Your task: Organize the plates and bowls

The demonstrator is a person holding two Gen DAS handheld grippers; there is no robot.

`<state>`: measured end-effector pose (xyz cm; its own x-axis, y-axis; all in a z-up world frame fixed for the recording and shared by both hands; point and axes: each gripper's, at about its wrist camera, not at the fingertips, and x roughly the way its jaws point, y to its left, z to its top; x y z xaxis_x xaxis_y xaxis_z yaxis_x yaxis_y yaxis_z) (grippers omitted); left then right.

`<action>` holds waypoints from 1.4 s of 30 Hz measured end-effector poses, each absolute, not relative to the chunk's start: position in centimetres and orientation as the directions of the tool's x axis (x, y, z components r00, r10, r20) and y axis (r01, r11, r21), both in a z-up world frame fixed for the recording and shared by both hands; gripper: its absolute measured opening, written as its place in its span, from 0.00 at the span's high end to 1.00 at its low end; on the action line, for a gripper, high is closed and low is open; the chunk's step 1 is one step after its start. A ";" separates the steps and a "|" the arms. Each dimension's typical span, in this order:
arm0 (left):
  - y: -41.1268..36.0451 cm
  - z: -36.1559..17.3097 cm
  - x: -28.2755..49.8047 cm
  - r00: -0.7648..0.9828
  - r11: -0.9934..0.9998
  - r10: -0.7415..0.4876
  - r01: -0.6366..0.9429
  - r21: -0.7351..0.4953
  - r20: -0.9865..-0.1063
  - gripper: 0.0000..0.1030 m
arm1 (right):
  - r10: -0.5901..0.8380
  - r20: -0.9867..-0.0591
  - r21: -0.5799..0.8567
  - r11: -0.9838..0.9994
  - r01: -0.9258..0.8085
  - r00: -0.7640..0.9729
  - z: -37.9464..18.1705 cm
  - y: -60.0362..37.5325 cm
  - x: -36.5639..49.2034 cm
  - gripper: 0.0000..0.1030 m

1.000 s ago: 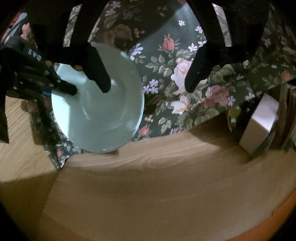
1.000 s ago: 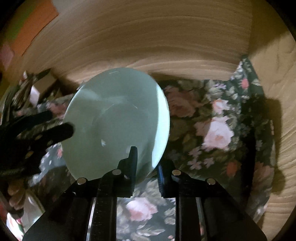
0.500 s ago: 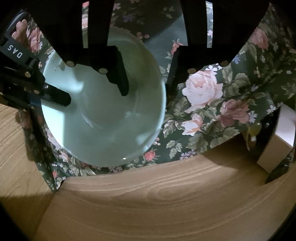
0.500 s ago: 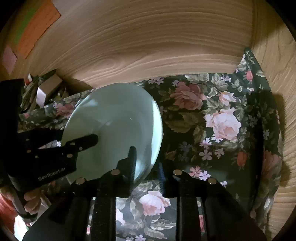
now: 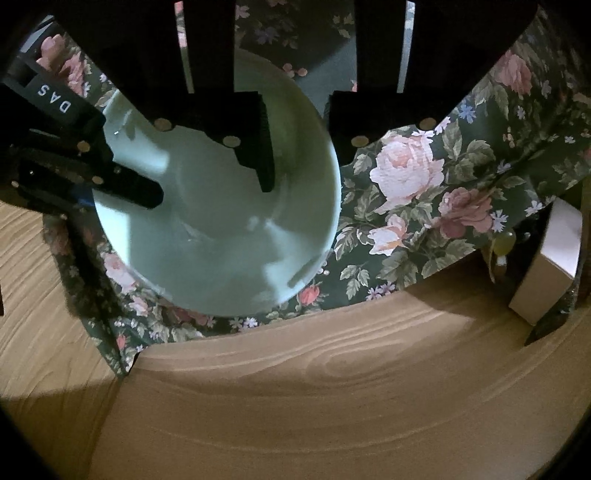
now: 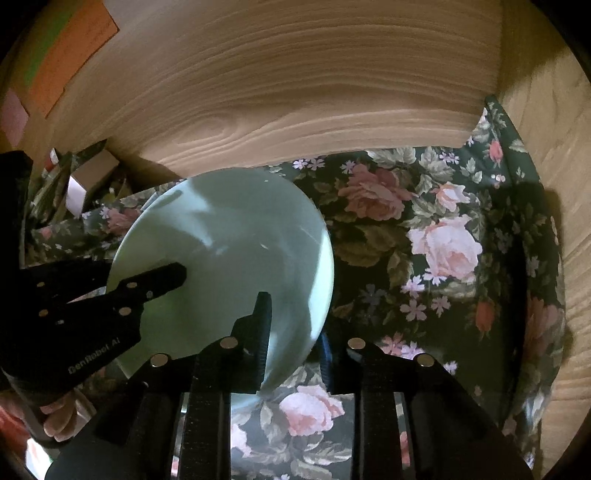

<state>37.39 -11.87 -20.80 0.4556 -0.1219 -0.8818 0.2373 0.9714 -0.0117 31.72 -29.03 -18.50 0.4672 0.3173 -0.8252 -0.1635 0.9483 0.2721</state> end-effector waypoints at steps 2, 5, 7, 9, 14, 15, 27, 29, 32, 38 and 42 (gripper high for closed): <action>-11.4 -20.1 36.9 0.459 0.972 -0.132 0.235 -0.023 -0.879 0.78 | 0.322 -0.817 0.276 0.947 -0.165 0.478 -18.0 -29.1 31.2 0.80; -10.9 -19.2 36.0 0.470 0.972 -0.141 0.232 -0.032 -0.871 0.78 | 0.327 -0.802 0.279 0.945 -0.171 0.500 -16.7 -29.4 30.3 0.80; -10.6 -18.4 35.3 0.483 0.973 -0.145 0.230 -0.035 -0.864 0.78 | 0.327 -0.792 0.275 0.945 -0.178 0.515 -15.8 -29.5 29.6 0.80; -10.3 -17.8 34.7 0.494 0.973 -0.148 0.226 -0.038 -0.857 0.78 | 0.329 -0.782 0.271 0.944 -0.187 0.530 -14.8 -29.4 28.9 0.80; -9.2 -15.7 32.8 0.526 0.977 -0.161 0.205 -0.059 -0.835 0.78 | 0.337 -0.757 0.262 0.942 -0.212 0.560 -12.7 -28.7 27.2 0.80; -9.0 -15.4 32.4 0.533 0.978 -0.162 0.202 -0.061 -0.830 0.78 | 0.338 -0.753 0.259 0.941 -0.218 0.565 -12.4 -28.5 26.9 0.80; -6.2 -11.1 26.4 0.609 0.984 -0.152 0.167 -0.062 -0.779 0.78 | 0.360 -0.707 0.234 0.932 -0.279 0.609 -9.4 -24.3 23.4 0.80; -5.7 -10.6 25.6 0.619 0.985 -0.151 0.162 -0.063 -0.771 0.78 | 0.362 -0.701 0.227 0.930 -0.289 0.615 -8.9 -23.7 22.6 0.80; -4.9 -10.0 24.1 0.632 0.986 -0.146 0.152 -0.063 -0.761 0.78 | 0.367 -0.694 0.219 0.927 -0.304 0.619 -8.4 -22.7 21.5 0.80; -3.3 -9.6 21.1 0.645 0.991 -0.127 0.121 -0.064 -0.754 0.78 | 0.391 -0.685 0.216 0.915 -0.342 0.615 -8.0 -20.6 19.5 0.80; -1.8 -9.7 19.3 0.651 0.994 -0.110 0.093 -0.065 -0.751 0.78 | 0.410 -0.687 0.212 0.903 -0.374 0.600 -8.2 -18.9 18.4 0.80</action>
